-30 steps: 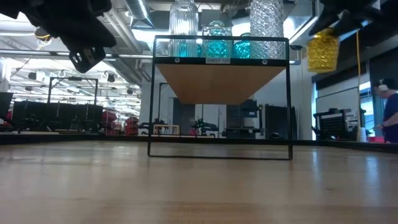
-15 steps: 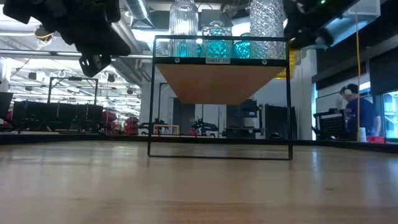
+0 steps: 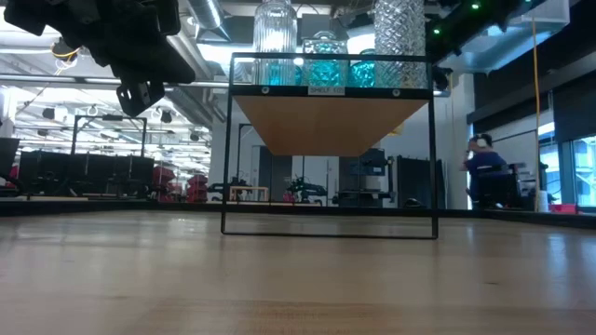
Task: Sort vases onto shelf
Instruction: Put the yellow vase on the shelf aligned with the other yellow vases
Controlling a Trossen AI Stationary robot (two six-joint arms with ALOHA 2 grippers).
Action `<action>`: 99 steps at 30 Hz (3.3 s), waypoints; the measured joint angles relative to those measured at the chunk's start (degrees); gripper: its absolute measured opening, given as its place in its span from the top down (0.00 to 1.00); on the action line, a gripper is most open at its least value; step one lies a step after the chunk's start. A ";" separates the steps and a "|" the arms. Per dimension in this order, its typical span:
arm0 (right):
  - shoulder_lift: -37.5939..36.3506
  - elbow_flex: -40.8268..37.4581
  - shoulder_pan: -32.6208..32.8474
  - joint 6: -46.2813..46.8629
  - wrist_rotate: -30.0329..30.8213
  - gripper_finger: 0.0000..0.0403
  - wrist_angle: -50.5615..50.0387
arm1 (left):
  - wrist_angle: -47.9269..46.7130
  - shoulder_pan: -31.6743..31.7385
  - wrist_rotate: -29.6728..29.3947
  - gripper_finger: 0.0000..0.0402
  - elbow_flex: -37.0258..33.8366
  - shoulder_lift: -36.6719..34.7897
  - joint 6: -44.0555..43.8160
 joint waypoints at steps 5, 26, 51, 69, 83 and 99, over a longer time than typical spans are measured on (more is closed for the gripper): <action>5.71 7.75 0.02 -1.91 1.23 0.65 -4.89 | -0.08 0.00 -0.43 1.00 0.00 0.02 0.04; 10.94 12.26 0.11 -0.02 -3.20 0.65 -7.57 | -0.49 -0.17 -1.51 1.00 0.00 0.01 0.48; 13.06 12.24 0.17 2.31 -7.55 0.65 -6.76 | -0.53 -0.20 -1.31 1.00 0.00 0.02 0.61; 13.08 12.24 0.13 3.15 -9.29 0.62 -6.91 | -0.53 -0.20 -1.29 1.00 0.00 0.01 0.61; 13.41 12.17 0.15 4.82 -11.08 0.59 -4.62 | -0.53 -0.20 -1.29 1.00 0.00 0.02 0.63; 13.52 12.29 0.13 5.00 -10.96 0.53 -6.30 | -0.53 -0.19 -1.27 1.00 0.00 0.00 0.61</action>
